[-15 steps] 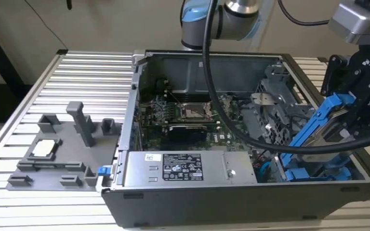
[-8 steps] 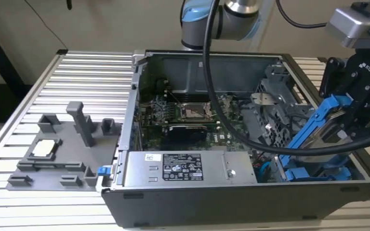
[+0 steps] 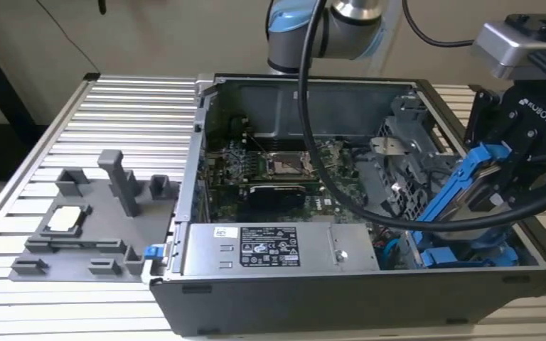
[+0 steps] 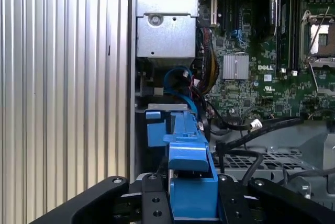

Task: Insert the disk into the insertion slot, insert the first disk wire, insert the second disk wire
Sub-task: 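Insert the disk into the insertion slot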

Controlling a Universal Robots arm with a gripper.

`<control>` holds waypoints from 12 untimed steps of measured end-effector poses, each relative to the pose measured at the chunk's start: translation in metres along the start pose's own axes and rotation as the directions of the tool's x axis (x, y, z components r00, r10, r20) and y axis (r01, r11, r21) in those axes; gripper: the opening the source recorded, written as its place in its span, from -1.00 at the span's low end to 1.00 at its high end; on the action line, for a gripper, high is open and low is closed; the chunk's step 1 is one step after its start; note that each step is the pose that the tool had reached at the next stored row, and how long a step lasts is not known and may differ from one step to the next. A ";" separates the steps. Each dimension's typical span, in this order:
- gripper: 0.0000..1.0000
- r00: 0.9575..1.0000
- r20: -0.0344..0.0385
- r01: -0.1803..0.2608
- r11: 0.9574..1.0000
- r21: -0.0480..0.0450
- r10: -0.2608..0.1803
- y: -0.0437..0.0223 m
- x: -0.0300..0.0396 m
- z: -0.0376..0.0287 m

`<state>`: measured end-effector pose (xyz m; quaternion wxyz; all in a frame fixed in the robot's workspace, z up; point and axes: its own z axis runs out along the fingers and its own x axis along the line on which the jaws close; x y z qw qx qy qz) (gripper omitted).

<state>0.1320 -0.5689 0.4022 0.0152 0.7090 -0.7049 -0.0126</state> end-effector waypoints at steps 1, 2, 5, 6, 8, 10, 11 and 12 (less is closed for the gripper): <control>-0.35 1.000 0.000 0.000 1.000 0.000 0.000 -0.0001 -0.0005 0.0014; -0.35 1.000 0.000 0.001 1.000 0.000 -0.001 -0.0002 -0.0011 0.0030; -0.35 1.000 0.000 0.003 1.000 0.000 -0.003 -0.0007 -0.0030 0.0087; -0.35 1.000 0.000 0.003 1.000 0.000 -0.003 -0.0008 -0.0035 0.0103; -0.35 1.000 0.000 0.004 1.000 0.000 -0.004 -0.0011 -0.0042 0.0139; -0.35 1.000 0.000 0.006 1.000 0.000 -0.006 -0.0014 -0.0047 0.0175; -0.35 1.000 0.000 0.006 1.000 0.000 -0.006 -0.0015 -0.0048 0.0189; -0.35 1.000 0.000 0.007 1.000 0.000 -0.007 -0.0016 -0.0048 0.0202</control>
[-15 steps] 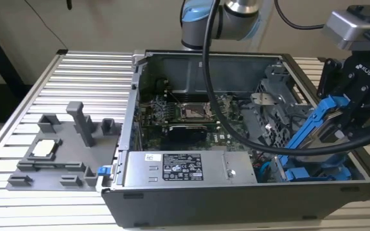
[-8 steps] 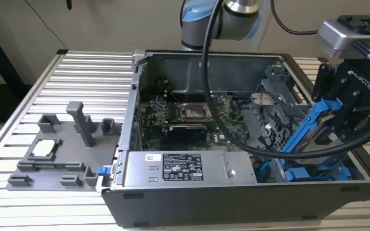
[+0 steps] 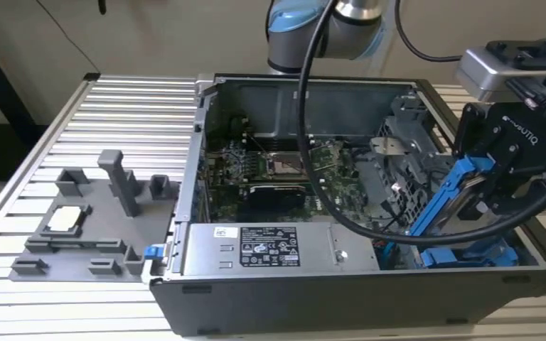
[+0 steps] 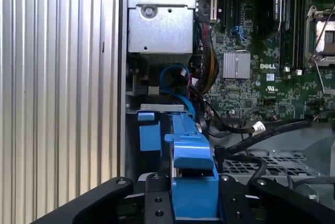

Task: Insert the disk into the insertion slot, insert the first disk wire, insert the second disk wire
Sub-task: 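Insert the disk into the insertion slot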

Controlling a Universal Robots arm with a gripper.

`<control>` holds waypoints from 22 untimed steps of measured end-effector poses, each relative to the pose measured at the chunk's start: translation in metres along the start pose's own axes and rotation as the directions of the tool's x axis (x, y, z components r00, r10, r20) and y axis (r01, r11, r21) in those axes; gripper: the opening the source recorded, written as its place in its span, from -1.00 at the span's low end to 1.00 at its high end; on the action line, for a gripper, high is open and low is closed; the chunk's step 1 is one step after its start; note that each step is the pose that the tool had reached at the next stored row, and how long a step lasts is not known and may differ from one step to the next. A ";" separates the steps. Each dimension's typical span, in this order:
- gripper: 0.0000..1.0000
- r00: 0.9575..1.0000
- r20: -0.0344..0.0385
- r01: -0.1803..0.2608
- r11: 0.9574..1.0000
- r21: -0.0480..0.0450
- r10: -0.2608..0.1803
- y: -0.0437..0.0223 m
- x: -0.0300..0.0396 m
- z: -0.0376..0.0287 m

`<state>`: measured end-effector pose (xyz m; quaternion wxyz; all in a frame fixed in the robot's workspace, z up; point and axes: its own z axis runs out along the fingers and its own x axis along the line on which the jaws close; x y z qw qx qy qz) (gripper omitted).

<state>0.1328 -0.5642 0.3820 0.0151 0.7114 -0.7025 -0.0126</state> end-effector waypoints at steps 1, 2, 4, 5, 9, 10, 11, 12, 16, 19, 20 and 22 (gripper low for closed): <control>-0.35 1.000 0.000 0.000 1.000 0.000 0.000 -0.0001 0.0000 0.0011; -0.35 1.000 0.000 0.001 1.000 0.000 -0.001 -0.0002 0.0000 0.0023; -0.35 1.000 0.000 0.002 1.000 0.000 -0.002 -0.0004 0.0000 0.0046; -0.35 1.000 0.000 0.002 1.000 0.000 -0.002 -0.0006 0.0000 0.0057; -0.35 1.000 -0.001 0.004 1.000 0.000 -0.004 -0.0007 0.0000 0.0070; -0.35 1.000 -0.001 0.004 1.000 0.000 -0.004 -0.0007 0.0000 0.0070; -0.35 1.000 0.000 0.004 1.000 0.000 -0.004 -0.0007 0.0000 0.0071; -0.35 1.000 0.000 0.004 1.000 0.000 -0.004 -0.0007 0.0000 0.0071; -0.20 1.000 0.000 0.004 1.000 0.000 -0.004 -0.0008 -0.0001 0.0072; -0.07 1.000 -0.001 0.004 1.000 0.000 -0.004 -0.0007 -0.0003 0.0074; -0.07 1.000 -0.002 0.004 1.000 0.000 -0.004 -0.0007 -0.0003 0.0074; -0.07 1.000 -0.003 0.003 1.000 0.000 -0.003 -0.0007 -0.0003 0.0061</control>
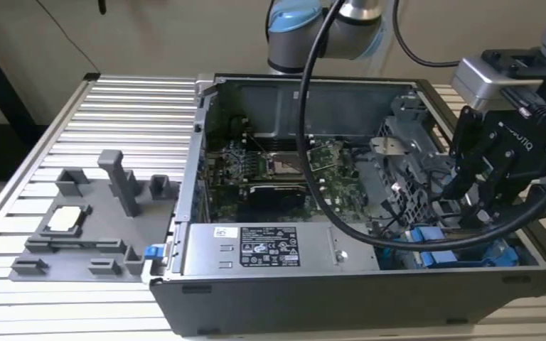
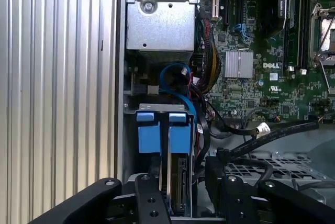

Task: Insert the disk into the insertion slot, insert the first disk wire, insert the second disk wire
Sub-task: 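Insert the disk into the insertion slot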

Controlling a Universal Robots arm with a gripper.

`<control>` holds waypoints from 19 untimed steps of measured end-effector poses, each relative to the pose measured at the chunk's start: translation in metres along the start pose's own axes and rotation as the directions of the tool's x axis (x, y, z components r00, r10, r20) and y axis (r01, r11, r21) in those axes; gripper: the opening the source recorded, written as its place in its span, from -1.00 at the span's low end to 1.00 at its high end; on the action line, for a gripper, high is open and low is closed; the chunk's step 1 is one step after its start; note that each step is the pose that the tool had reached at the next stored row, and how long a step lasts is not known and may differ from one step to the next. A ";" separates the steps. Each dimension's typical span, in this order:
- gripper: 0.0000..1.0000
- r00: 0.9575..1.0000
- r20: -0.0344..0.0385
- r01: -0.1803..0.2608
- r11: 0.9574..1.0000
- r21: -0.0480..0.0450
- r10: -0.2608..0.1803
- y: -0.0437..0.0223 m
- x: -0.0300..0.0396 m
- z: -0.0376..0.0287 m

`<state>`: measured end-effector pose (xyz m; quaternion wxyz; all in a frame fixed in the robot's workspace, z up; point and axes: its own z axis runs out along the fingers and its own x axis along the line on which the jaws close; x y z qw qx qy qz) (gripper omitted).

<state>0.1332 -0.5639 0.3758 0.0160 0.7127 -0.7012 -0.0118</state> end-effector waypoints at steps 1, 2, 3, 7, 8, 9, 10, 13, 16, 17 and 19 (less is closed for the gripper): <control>-0.07 1.000 0.000 0.000 1.000 0.000 0.000 0.0000 -0.0001 -0.0014; -0.07 1.000 -0.001 0.000 1.000 0.000 0.000 0.0002 -0.0001 -0.0036; -0.07 1.000 -0.003 0.000 1.000 0.000 0.000 0.0003 -0.0003 -0.0068; -0.07 1.000 -0.013 -0.001 1.000 0.000 0.001 0.0008 -0.0007 -0.0214; -0.07 1.000 -0.014 -0.001 1.000 0.000 0.001 0.0009 -0.0009 -0.0247; -0.07 1.000 -0.017 -0.001 1.000 0.000 0.001 0.0010 -0.0012 -0.0275; -0.07 1.000 -0.022 -0.001 1.000 0.000 0.001 0.0011 -0.0017 -0.0284; -0.07 1.000 -0.024 -0.001 1.000 0.011 0.001 0.0014 -0.0021 -0.0285; -0.07 1.000 -0.025 -0.001 0.998 0.061 0.003 0.0032 -0.0024 -0.0281; -0.07 1.000 -0.025 -0.001 0.997 0.081 0.003 0.0039 -0.0026 -0.0280; -0.07 1.000 -0.026 -0.001 0.993 0.115 0.004 0.0052 -0.0031 -0.0277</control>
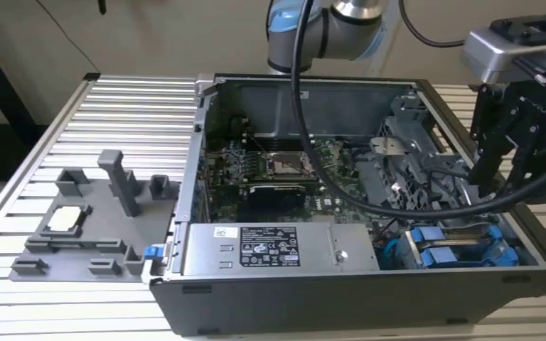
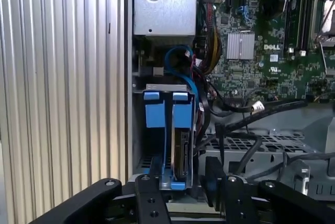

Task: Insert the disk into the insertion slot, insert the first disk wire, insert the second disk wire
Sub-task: 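Insert the disk into the insertion slot, then insert the first disk wire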

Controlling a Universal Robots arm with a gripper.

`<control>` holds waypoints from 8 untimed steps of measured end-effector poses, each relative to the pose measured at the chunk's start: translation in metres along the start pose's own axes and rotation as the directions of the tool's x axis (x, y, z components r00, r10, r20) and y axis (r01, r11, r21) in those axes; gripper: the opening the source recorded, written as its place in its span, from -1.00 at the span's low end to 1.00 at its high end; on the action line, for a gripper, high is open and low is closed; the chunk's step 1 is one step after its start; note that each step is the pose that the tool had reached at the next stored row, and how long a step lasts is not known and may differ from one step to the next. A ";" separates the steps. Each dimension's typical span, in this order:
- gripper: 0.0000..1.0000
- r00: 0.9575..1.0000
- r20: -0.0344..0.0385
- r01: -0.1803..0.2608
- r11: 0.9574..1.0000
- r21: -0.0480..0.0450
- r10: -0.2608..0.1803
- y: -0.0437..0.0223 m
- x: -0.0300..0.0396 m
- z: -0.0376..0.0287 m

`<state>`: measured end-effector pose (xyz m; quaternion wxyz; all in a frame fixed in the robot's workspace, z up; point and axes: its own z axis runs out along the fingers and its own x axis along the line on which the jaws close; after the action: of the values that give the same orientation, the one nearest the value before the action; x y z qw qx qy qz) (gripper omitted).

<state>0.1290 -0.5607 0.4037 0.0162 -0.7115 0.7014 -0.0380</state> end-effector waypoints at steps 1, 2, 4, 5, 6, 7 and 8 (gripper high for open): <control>-0.07 1.000 0.000 0.000 1.000 0.016 0.000 0.0006 -0.0004 0.0000; -0.07 1.000 0.000 -0.001 1.000 0.031 0.001 0.0012 -0.0008 0.0001; -0.07 1.000 0.000 -0.001 0.998 0.061 0.001 0.0026 -0.0017 0.0002; -0.07 1.000 0.000 -0.002 0.997 0.074 0.002 0.0033 -0.0021 0.0004; -0.07 1.000 0.001 -0.001 0.997 0.083 0.001 0.0039 -0.0029 0.0012; -0.07 1.000 0.001 0.002 0.996 0.088 -0.002 0.0042 -0.0041 0.0024; -0.07 1.000 0.001 0.006 0.996 0.093 -0.006 0.0044 -0.0055 0.0035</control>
<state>0.1249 -0.5553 0.3997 0.0495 -0.7123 0.6966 -0.0702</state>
